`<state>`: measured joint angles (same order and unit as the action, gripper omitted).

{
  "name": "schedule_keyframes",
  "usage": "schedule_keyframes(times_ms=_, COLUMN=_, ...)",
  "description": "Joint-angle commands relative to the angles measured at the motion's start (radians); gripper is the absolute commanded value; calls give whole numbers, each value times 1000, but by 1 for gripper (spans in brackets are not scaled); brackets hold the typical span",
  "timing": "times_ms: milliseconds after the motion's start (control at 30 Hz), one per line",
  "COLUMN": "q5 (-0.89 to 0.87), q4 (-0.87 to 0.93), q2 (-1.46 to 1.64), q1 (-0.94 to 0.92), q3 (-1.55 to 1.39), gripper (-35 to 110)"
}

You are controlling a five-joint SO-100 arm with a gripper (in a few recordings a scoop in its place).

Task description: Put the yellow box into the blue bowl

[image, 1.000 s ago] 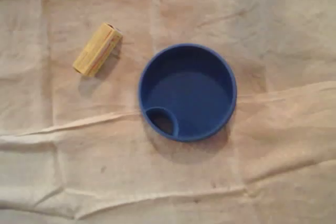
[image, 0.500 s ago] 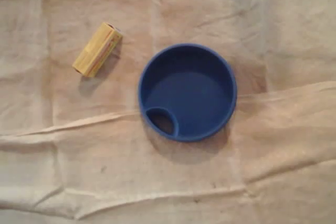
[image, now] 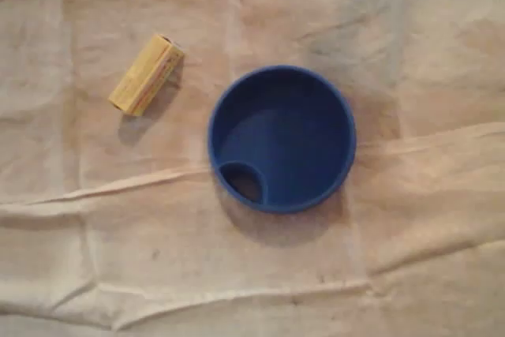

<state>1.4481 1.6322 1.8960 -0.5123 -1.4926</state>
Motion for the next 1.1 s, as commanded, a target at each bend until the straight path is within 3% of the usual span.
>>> schedule_keyframes(times_ms=0, q5=115, q4=6, q2=-218, q1=-103, q3=250, gripper=0)
schedule_keyframes(times_ms=267, q5=261, q4=133, q2=-588, q1=-186, q3=690, gripper=0)
schedule_keyframes(times_ms=500, q5=380, q4=124, q2=-822, q1=-262, q3=968, gripper=0)
schedule_keyframes(times_ms=900, q5=411, q4=109, q2=-1026, q1=-299, q3=1158, gripper=2)
schedule_keyframes(times_ms=1067, q5=414, q4=109, q2=-1065, q1=-287, q3=1173, gripper=13)
